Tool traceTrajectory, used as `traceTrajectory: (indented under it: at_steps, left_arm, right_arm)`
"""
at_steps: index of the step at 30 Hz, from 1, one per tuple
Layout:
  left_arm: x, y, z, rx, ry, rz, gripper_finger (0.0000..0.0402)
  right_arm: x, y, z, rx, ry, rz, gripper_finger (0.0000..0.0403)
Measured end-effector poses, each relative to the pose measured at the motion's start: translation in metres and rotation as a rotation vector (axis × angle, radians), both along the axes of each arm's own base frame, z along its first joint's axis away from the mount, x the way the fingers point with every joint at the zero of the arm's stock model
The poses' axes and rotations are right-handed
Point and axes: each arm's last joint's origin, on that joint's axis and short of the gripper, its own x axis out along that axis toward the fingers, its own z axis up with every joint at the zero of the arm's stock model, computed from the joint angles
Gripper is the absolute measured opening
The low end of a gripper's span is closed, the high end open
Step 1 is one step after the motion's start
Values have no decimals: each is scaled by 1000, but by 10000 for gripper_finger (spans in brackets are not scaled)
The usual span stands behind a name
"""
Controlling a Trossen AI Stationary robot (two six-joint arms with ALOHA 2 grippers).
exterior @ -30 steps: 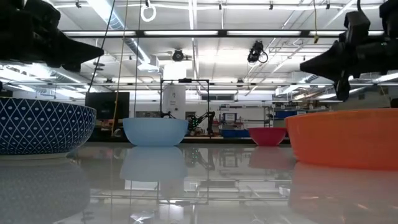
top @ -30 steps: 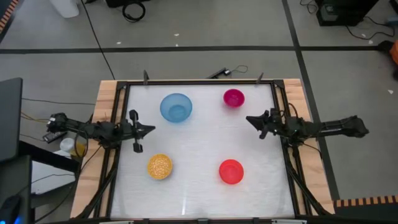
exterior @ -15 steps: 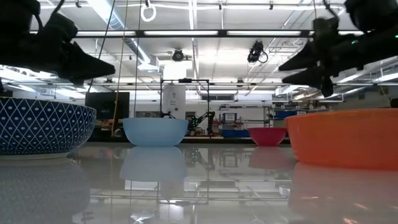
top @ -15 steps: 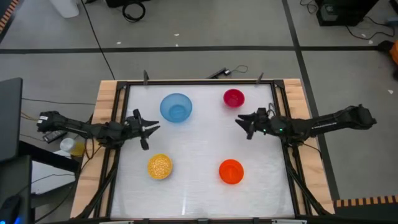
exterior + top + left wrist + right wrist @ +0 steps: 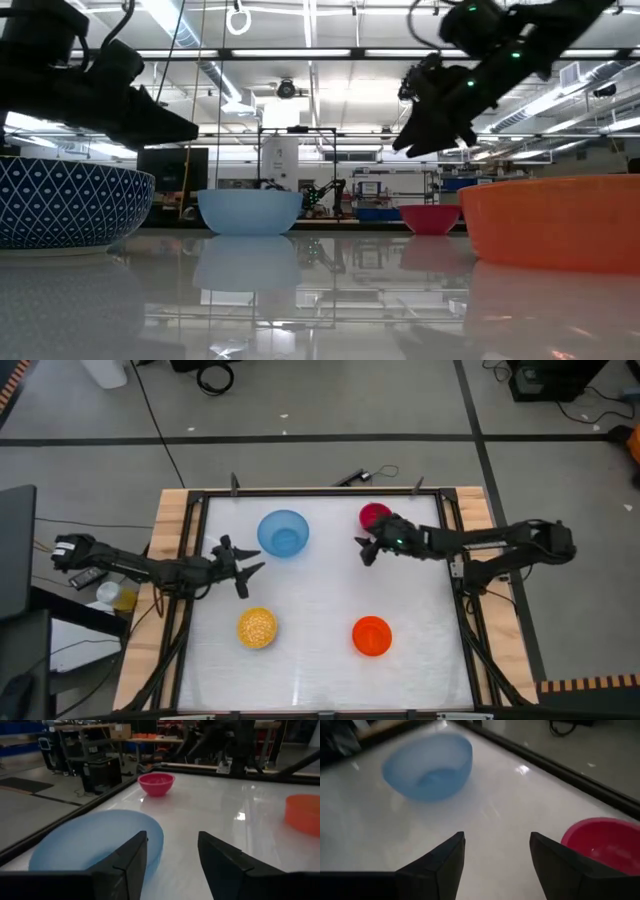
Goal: Nest bowls inside each other
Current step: Stack the orange bowl onto the blue bowl
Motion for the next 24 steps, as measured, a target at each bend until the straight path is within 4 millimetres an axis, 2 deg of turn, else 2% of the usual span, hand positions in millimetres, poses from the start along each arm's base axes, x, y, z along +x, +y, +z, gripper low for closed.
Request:
traceTrajectory:
  at_steps: [8, 14, 20, 24]
  left_arm:
    - [1, -1, -2, 57, 46, -26, 181]
    - [1, -1, -3, 87, 68, -43, 181]
    - [2, -5, -7, 61, 96, -170, 181]
    - [2, -10, -7, 8, 87, -337, 181]
  right_arm:
    - [40, -17, 5, -24, 214, 37, 228]
    - [51, -25, -6, 73, 299, 20, 228]
    - [59, -12, -11, 151, 271, 101, 228]
    - [54, -1, -6, 180, 302, 120, 228]
